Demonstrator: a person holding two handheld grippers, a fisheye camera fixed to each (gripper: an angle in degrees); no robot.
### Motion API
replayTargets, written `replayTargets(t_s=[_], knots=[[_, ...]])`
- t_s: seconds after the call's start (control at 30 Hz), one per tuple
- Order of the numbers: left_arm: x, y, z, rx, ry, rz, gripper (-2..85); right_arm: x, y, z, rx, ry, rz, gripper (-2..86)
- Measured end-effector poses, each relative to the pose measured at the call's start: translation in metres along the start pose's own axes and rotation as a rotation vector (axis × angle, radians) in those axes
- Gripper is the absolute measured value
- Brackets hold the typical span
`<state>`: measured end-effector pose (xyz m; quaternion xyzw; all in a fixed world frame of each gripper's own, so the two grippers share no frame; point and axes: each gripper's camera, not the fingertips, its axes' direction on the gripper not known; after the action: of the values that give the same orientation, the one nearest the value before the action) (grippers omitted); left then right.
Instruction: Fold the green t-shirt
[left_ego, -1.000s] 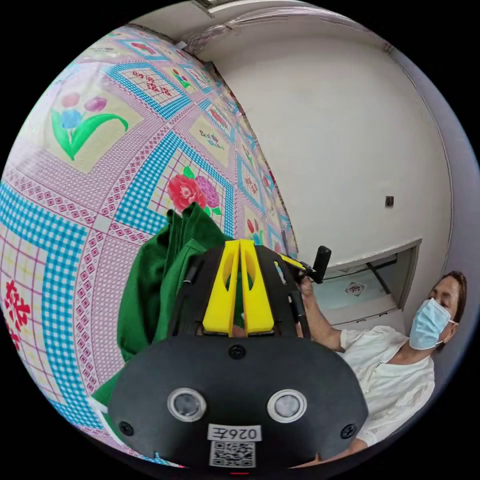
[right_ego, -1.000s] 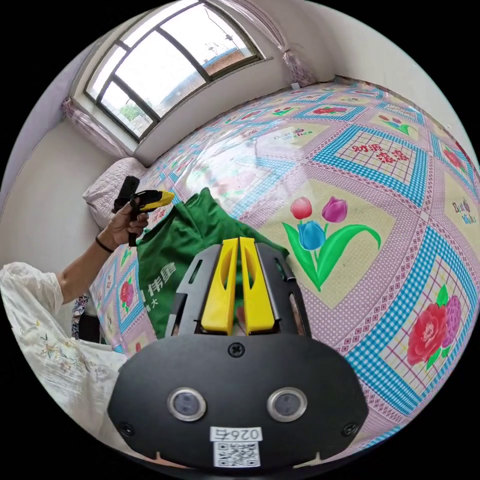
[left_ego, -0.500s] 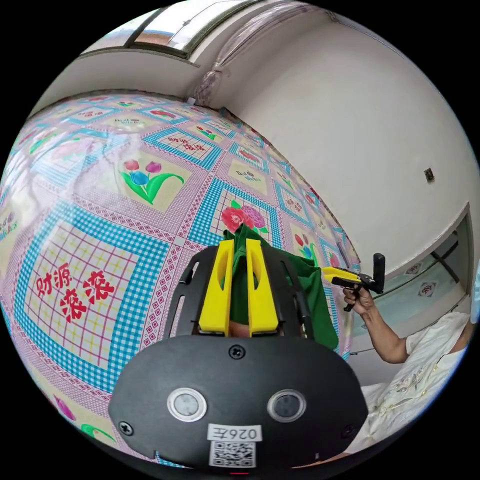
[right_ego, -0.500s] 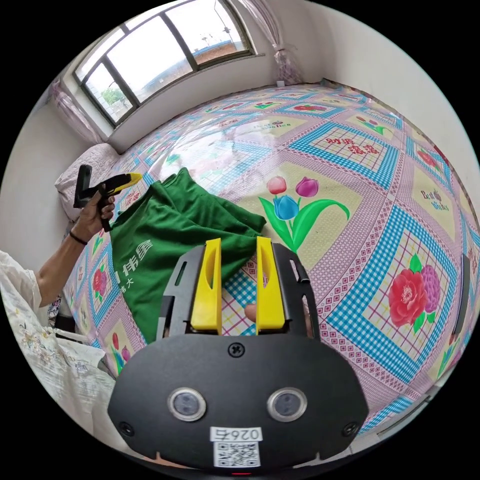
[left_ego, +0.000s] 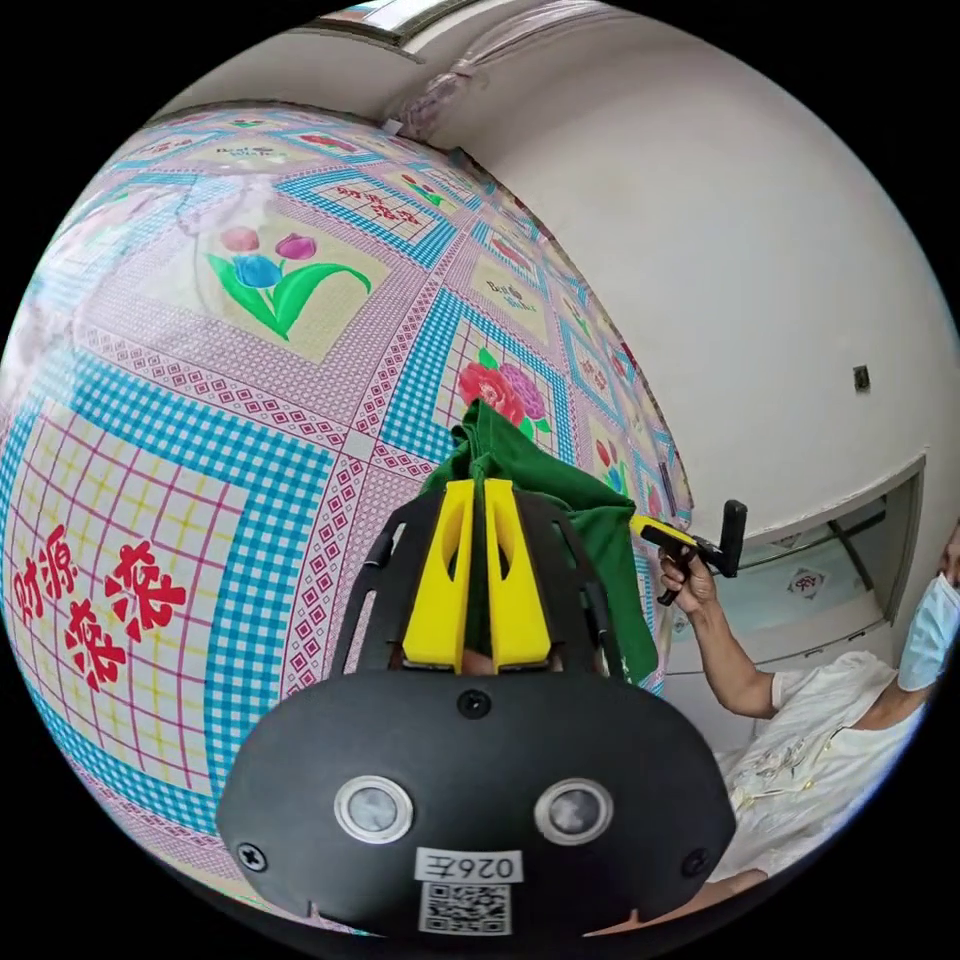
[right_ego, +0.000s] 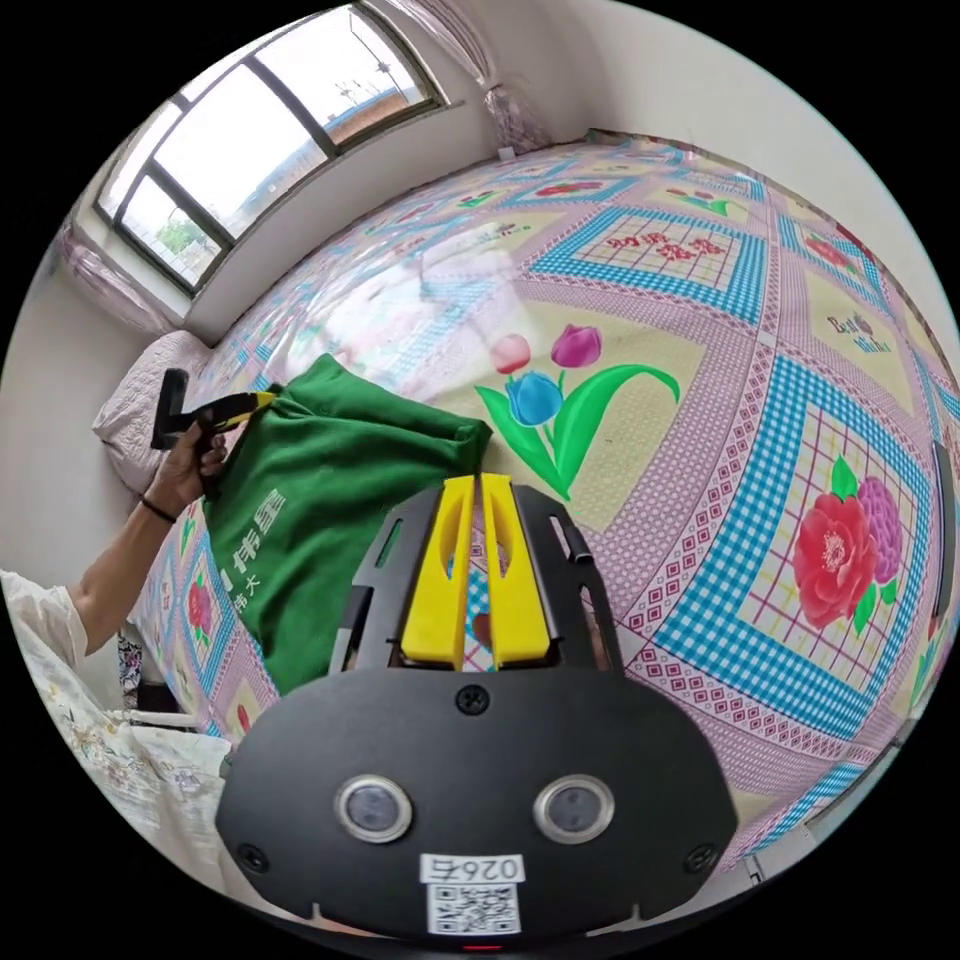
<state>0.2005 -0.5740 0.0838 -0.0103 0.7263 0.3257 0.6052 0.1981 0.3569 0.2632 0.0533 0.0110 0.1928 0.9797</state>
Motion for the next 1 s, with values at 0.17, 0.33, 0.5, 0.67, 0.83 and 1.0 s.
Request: replayTargets(t_s=[0.17, 0.33, 0.5, 0.67, 0.83, 1.0], knots=[[-0.002, 0.029, -0.032, 0.139, 0.261, 0.042, 2.8, 0.003, 0.015, -0.014, 0.077, 0.022, 0.039, -1.2], [0.012, 0.048, -0.062, 0.225, 0.343, 0.091, 0.1, -0.052, 0.034, -0.022, 0.101, -0.164, -0.114, -1.0], [0.008, 0.061, -0.079, 0.281, 0.345, 0.035, -0.9, -0.099, 0.069, 0.006, -0.057, -0.259, -0.26, -0.9], [0.011, 0.091, -0.081, 0.288, 0.22, -0.023, -1.0, -0.083, 0.104, 0.015, -0.104, -0.316, -0.182, -0.9], [-0.032, 0.105, -0.063, 0.166, 0.124, -0.233, -1.0, -0.064, 0.123, 0.017, -0.112, -0.29, -0.156, -0.9], [-0.047, 0.135, -0.089, 0.335, 0.254, -0.332, -1.0, -0.054, 0.135, 0.015, -0.099, -0.293, -0.136, -0.9]])
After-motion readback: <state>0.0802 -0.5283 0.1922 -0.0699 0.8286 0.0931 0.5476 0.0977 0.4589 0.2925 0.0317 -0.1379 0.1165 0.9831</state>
